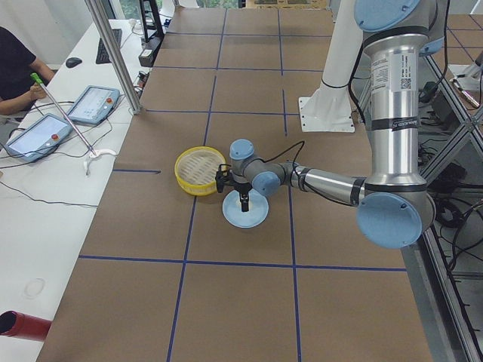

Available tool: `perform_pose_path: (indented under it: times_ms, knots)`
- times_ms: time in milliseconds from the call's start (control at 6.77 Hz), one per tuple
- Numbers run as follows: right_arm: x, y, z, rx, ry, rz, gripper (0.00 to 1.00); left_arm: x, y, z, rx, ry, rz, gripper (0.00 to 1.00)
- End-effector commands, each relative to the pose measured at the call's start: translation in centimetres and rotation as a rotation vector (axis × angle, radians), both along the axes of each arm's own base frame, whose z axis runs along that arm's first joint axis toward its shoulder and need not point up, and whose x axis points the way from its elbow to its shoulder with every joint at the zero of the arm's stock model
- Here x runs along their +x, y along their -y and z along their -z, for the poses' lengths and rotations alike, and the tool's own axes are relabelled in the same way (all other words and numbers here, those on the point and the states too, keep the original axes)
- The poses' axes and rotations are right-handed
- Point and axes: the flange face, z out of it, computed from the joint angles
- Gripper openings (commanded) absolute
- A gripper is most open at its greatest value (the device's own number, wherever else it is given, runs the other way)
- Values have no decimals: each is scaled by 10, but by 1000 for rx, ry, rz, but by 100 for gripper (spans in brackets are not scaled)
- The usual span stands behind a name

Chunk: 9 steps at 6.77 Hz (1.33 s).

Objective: Place bun in steamer
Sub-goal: 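Close the left gripper on the pale bun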

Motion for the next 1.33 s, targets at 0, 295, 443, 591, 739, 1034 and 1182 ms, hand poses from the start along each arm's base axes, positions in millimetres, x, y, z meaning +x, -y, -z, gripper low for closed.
perform_pose_path:
  times_ms: [0, 295, 443, 591, 739, 1034, 1182]
  knots:
    - [0, 0, -1, -1, 0, 0, 100, 0, 0, -2, -3, 3, 0, 84]
    - [0, 0, -1, -1, 0, 0, 100, 0, 0, -3, -6, 4, 1, 47]
    - [0, 0, 0, 0, 0, 0, 100, 0, 0, -1, -3, 0, 0, 31]
    - [0, 0, -1, -1, 0, 0, 100, 0, 0, 1, -2, -1, 0, 22]
    - [0, 0, 0, 0, 0, 0, 100, -1, 0, 2, -2, -3, 1, 16]
    - [0, 1, 1, 2, 0, 0, 100, -5, 1, 3, -3, -1, 9, 16]
    - [0, 0, 0, 0, 0, 0, 100, -8, 0, 8, 2, -6, 9, 17]
